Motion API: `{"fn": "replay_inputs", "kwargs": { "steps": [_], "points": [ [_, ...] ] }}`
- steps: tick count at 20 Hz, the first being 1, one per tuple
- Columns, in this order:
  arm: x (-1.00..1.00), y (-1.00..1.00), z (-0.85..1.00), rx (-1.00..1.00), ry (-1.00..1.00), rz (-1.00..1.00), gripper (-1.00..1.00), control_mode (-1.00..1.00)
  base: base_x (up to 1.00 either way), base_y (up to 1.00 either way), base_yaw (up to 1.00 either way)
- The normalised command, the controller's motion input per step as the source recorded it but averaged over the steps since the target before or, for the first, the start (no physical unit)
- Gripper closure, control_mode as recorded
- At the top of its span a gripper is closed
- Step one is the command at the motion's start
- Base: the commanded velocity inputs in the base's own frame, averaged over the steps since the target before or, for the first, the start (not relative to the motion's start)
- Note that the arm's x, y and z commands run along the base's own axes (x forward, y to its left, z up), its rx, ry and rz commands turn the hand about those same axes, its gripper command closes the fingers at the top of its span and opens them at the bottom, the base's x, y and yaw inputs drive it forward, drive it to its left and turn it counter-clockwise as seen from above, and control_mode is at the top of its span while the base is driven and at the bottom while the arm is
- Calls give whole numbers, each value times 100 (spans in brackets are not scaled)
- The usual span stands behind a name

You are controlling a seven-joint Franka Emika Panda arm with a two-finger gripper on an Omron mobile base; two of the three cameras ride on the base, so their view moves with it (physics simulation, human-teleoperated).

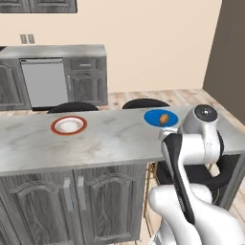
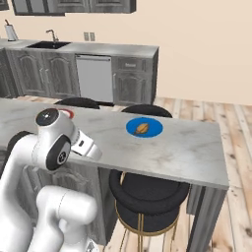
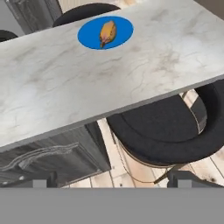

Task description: Take the chicken drumsticks from the pan and place one on each plate on the dining counter.

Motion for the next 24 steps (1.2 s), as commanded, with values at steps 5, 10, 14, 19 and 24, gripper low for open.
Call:
{"fn": "replay_inputs", "kwargs": {
  "steps": [5,10,14,19,24],
  "points": [
    [0,0,0,0,0,0,-100,100,-65,0,-46],
    [0,0,0,0,0,0,-100,100,-47,0,-65],
    [0,0,0,0,0,0,-100,100,-27,1,-70],
    [0,0,0,0,0,0,-100,100,-24,1,-70],
    [0,0,0,0,0,0,-100,100,-28,0,-68]
  ]
}}
